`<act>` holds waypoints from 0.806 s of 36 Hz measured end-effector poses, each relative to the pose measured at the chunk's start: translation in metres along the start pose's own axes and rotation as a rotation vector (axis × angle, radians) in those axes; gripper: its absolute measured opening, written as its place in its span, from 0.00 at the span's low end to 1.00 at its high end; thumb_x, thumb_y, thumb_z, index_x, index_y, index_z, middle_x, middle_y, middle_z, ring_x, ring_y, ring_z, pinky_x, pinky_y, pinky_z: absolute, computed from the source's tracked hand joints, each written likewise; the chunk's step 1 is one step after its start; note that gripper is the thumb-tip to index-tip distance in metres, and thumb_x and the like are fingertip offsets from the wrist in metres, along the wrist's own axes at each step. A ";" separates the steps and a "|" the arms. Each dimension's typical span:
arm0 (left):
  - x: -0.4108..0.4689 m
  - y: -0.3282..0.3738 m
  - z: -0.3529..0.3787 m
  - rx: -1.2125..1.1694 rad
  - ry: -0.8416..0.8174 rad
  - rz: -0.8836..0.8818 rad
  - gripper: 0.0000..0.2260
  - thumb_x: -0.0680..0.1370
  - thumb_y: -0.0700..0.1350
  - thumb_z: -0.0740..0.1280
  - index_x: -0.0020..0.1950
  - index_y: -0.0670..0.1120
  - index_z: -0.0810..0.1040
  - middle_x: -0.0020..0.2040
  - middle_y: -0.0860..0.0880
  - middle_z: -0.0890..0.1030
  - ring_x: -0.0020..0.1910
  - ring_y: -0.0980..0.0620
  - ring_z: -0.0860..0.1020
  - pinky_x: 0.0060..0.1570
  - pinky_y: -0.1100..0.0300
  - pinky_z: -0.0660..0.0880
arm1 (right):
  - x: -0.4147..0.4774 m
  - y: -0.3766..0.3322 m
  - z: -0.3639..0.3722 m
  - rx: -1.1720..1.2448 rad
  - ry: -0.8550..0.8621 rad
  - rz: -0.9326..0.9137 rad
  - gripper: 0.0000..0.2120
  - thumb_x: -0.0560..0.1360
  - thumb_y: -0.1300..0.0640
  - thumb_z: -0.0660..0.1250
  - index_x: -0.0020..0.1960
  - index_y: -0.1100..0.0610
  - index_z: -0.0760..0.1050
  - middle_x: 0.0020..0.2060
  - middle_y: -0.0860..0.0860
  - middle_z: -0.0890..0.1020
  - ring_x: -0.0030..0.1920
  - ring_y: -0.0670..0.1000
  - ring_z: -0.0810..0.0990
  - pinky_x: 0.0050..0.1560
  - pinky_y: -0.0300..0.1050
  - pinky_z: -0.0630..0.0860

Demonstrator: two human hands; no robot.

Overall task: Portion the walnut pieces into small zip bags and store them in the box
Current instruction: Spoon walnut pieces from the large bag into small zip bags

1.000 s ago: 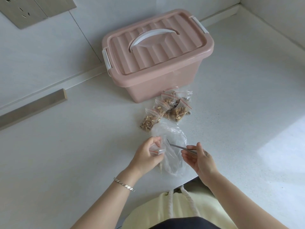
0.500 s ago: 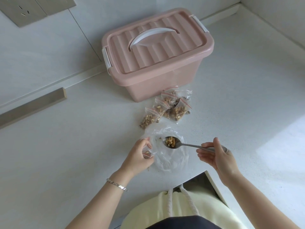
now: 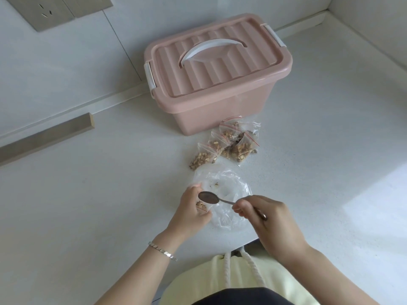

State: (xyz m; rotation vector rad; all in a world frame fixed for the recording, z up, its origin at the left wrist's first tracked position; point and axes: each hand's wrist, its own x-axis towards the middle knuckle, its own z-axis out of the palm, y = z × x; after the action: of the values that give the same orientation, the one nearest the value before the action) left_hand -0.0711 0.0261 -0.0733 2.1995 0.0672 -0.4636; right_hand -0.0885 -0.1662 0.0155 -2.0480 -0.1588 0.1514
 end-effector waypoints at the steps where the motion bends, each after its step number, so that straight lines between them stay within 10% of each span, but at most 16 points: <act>1: -0.002 0.001 0.000 0.001 0.010 -0.002 0.21 0.72 0.38 0.66 0.64 0.48 0.66 0.68 0.54 0.62 0.72 0.56 0.57 0.59 0.78 0.55 | -0.001 0.000 0.000 0.004 0.013 -0.026 0.23 0.74 0.33 0.53 0.42 0.47 0.78 0.34 0.42 0.80 0.38 0.42 0.79 0.39 0.39 0.74; 7: -0.018 -0.002 -0.006 -0.099 0.121 0.053 0.16 0.72 0.36 0.66 0.50 0.56 0.67 0.62 0.63 0.67 0.74 0.57 0.50 0.69 0.56 0.59 | -0.002 0.001 -0.013 0.119 0.140 -0.010 0.21 0.74 0.34 0.53 0.39 0.45 0.77 0.39 0.41 0.82 0.38 0.40 0.80 0.40 0.29 0.73; 11: -0.034 0.001 -0.014 -0.099 0.399 0.076 0.21 0.69 0.34 0.70 0.46 0.58 0.68 0.50 0.55 0.75 0.62 0.61 0.69 0.57 0.73 0.64 | -0.003 0.006 -0.024 0.178 0.194 0.087 0.24 0.71 0.30 0.52 0.37 0.46 0.78 0.35 0.41 0.82 0.37 0.43 0.80 0.39 0.29 0.74; 13: -0.035 -0.002 -0.021 -0.117 0.453 -0.026 0.19 0.69 0.36 0.70 0.43 0.57 0.66 0.44 0.52 0.78 0.47 0.56 0.78 0.47 0.66 0.72 | -0.003 0.009 -0.027 0.178 0.211 0.126 0.22 0.70 0.29 0.52 0.39 0.42 0.77 0.35 0.42 0.82 0.36 0.44 0.81 0.39 0.31 0.75; 16: -0.026 -0.010 -0.028 0.017 0.391 -0.207 0.15 0.71 0.40 0.68 0.49 0.54 0.66 0.44 0.48 0.78 0.39 0.48 0.80 0.43 0.55 0.75 | -0.004 0.014 -0.027 0.197 0.222 0.180 0.20 0.73 0.37 0.55 0.35 0.45 0.79 0.34 0.44 0.83 0.35 0.46 0.81 0.39 0.37 0.77; 20: -0.014 -0.017 -0.027 0.247 0.339 -0.342 0.25 0.71 0.45 0.69 0.65 0.44 0.65 0.55 0.45 0.74 0.53 0.46 0.75 0.54 0.54 0.71 | -0.002 0.018 -0.024 0.166 0.191 0.216 0.15 0.71 0.44 0.55 0.36 0.49 0.77 0.33 0.44 0.83 0.34 0.46 0.80 0.39 0.39 0.76; 29: 0.003 0.027 -0.013 0.261 0.453 0.239 0.11 0.74 0.53 0.60 0.52 0.49 0.69 0.54 0.42 0.76 0.55 0.44 0.73 0.55 0.60 0.69 | 0.000 0.027 -0.021 0.173 0.224 0.278 0.15 0.72 0.45 0.56 0.36 0.50 0.77 0.34 0.43 0.82 0.33 0.44 0.79 0.38 0.34 0.75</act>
State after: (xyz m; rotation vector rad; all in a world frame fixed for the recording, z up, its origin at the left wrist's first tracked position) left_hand -0.0588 0.0189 -0.0473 2.4912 -0.0151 0.1747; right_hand -0.0837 -0.1965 0.0015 -1.8898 0.2711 0.1025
